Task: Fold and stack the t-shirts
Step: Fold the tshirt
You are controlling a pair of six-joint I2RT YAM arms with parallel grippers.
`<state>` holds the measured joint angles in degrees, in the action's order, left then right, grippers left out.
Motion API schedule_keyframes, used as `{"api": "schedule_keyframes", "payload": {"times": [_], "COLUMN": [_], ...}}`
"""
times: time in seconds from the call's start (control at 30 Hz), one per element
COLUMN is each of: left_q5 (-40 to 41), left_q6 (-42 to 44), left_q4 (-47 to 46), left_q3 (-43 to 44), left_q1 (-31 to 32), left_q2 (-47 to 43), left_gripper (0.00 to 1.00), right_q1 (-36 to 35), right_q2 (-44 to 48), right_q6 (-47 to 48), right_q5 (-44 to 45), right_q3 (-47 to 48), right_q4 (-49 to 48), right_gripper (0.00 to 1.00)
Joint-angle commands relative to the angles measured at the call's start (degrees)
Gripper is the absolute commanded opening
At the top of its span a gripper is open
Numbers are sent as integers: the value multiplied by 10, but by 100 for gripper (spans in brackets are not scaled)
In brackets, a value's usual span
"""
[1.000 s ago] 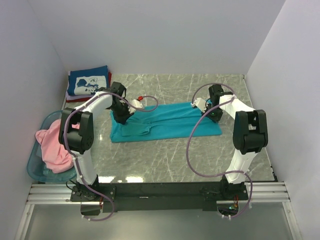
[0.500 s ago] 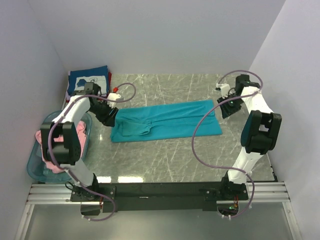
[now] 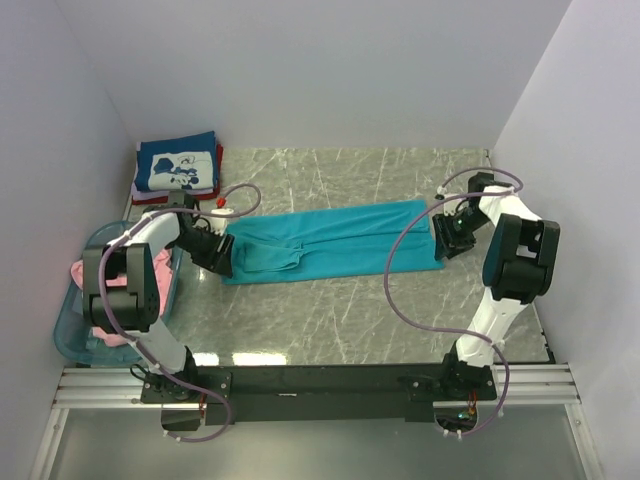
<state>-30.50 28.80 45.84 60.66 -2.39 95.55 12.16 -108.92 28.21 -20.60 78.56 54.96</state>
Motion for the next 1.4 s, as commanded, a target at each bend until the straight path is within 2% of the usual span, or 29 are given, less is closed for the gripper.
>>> {"api": "schedule_keyframes", "payload": {"times": [0.0,0.13,0.23,0.33,0.37,0.43,0.47,0.6,1.03,1.07,1.1,1.13,1.2,1.23,1.33,1.37], "left_q5": [0,-7,3,7,11,12,20,36,52,52,50,48,19,3,-52,-74], "left_q6": [-19,-25,-34,-33,-32,-27,-26,-18,14,16,17,18,27,30,37,31], "left_q4": [-32,-39,-48,-39,-37,-24,-23,-12,25,26,28,28,32,42,56,55], "left_q3": [-10,-11,-11,-11,-12,-14,-16,-33,-83,-85,-89,-89,-82,-77,-44,-39], "left_q1": [-1,0,-1,-1,-1,-1,-1,0,-1,-1,-1,-2,-13,-16,-22,-21], "left_q2": [13,30,48,65,70,73,71,61,-2,-5,-10,-24,-47,-76,-129,-139], "left_gripper": [56,55,49,31,22,15,11,1,1,3,11,30,40,46,49,50], "right_q1": [3,3,2,1,1,1,1,1,2,2,2,2,3,1,-20,-29], "right_q2": [-18,-36,-45,-47,-49,-57,-59,-52,34,43,47,51,77,91,137,146], "right_q6": [-28,-39,-41,-46,-47,-45,-41,-32,14,19,22,22,21,18,-7,-12], "right_q5": [16,39,50,67,71,80,88,101,124,123,123,125,111,102,24,-19], "right_q3": [-13,-29,-34,-32,-30,-26,-26,-33,-119,-121,-120,-112,-91,-83,-43,-36], "right_q4": [-31,-57,-65,-63,-61,-50,-50,-46,-24,-21,-16,-8,-4,1,31,35], "right_gripper": [50,50,46,33,22,11,2,0,0,0,0,3,16,30,40,41]}}
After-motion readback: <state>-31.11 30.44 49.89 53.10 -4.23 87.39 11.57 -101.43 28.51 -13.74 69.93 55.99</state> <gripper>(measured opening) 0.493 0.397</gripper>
